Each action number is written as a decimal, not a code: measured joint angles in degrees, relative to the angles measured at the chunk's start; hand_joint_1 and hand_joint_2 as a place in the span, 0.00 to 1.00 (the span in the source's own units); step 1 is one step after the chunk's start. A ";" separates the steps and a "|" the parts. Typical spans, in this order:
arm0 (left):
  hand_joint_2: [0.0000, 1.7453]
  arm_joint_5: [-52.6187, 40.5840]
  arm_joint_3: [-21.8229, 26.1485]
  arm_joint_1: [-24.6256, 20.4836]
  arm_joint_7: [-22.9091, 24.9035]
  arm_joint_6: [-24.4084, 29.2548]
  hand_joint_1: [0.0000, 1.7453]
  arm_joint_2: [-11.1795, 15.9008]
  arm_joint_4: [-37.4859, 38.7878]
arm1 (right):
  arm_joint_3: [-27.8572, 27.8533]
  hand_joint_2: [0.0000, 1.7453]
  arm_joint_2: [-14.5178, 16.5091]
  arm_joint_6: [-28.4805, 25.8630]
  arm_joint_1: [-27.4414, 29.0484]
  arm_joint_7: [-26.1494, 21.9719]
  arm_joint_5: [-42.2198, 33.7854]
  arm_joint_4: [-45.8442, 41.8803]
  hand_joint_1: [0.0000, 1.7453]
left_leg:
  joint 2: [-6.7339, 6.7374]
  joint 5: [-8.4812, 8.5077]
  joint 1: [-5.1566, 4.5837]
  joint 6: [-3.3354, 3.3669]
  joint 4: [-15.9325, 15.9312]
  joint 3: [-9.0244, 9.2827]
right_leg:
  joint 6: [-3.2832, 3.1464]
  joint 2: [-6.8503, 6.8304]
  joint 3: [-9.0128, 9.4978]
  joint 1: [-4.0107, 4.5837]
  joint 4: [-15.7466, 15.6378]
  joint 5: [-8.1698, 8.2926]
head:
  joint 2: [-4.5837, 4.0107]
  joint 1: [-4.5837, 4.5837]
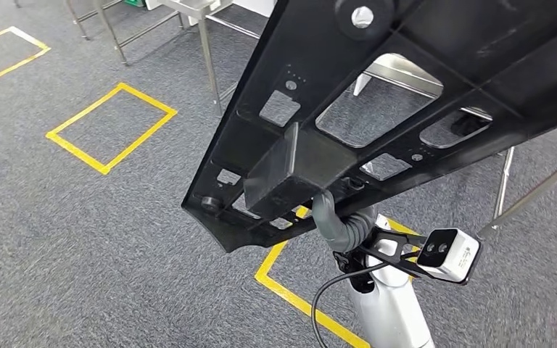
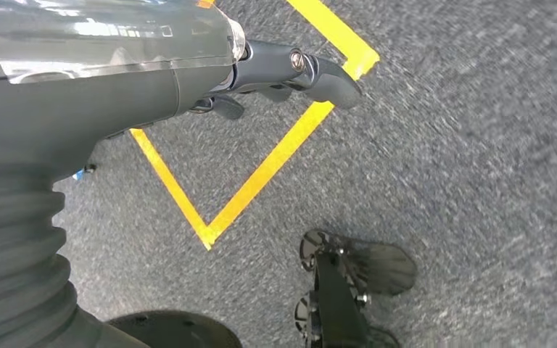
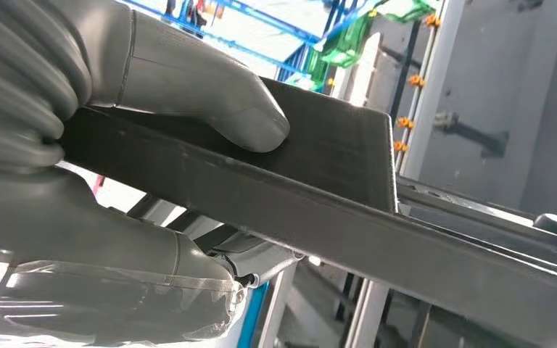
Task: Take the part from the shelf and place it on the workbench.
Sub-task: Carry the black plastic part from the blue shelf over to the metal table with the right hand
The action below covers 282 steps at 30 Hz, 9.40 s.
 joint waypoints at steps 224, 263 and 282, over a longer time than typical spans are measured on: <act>1.00 -0.86 1.13 0.37 -1.85 -1.88 0.00 0.91 0.04 | -3.48 1.00 1.12 -3.31 3.96 0.03 -0.26 -0.82 1.00 | -6.64 -6.19 0.74 -0.73 16.11 -8.27 | -0.39 2.94 1.54 -0.93 -0.31 -0.92 | 0.00 0.00; 1.00 -0.19 1.19 0.25 -1.68 -1.61 0.00 1.13 0.04 | -5.26 1.00 2.63 -3.33 3.73 0.09 -0.64 -2.52 1.00 | -6.80 1.38 0.46 1.60 0.72 -2.48 | 1.72 2.67 3.27 -0.54 0.32 -3.41 | 0.00 -0.04; 1.00 -0.34 1.47 0.11 -1.92 -2.07 0.00 0.87 0.04 | -4.71 1.00 2.64 -4.27 2.69 0.06 -0.80 -1.52 1.00 | -6.73 -6.87 0.61 -0.22 10.95 -3.83 | -0.18 2.14 0.50 -1.01 -0.24 -0.10 | 0.00 -0.04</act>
